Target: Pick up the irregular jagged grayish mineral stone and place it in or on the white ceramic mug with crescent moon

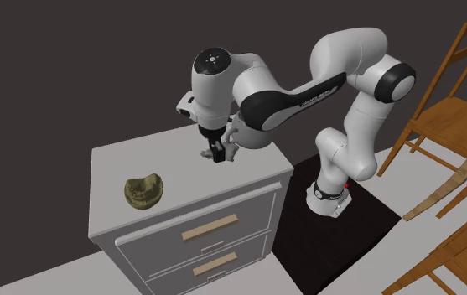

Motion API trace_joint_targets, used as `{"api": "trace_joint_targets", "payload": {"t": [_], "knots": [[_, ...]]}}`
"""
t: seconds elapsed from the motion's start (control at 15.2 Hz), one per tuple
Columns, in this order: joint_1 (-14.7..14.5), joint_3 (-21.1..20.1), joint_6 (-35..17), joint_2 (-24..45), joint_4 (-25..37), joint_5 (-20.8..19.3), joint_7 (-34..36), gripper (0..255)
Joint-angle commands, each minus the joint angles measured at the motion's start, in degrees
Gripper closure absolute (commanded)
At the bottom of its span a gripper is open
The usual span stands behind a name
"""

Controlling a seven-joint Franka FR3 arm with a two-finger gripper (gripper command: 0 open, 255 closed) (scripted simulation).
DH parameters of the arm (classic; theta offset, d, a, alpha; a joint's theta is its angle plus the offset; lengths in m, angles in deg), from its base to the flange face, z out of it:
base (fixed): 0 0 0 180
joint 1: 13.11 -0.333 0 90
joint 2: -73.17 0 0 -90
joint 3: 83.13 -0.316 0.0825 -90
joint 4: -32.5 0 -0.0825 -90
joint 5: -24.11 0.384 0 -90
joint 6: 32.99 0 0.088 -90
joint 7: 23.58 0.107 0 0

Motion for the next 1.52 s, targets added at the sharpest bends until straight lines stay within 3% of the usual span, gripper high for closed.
{"api": "trace_joint_targets", "payload": {"t": [0.0, 0.4, 0.86, 0.92, 1.45], "knots": [[0.02, 0.10, -1.44, 0.42, -1.00, -0.17, -0.11, 0], [0.51, 0.83, -5.70, -0.12, -5.64, -0.52, 0.12, 0], [0.51, 0.83, -5.68, -0.11, -5.63, -0.52, 0.12, 0], [0.51, 0.83, -5.68, -0.11, -5.63, -0.52, 0.12, 255], [0.48, 0.79, -5.57, 0.04, -5.37, -0.50, 0.14, 255]]}}
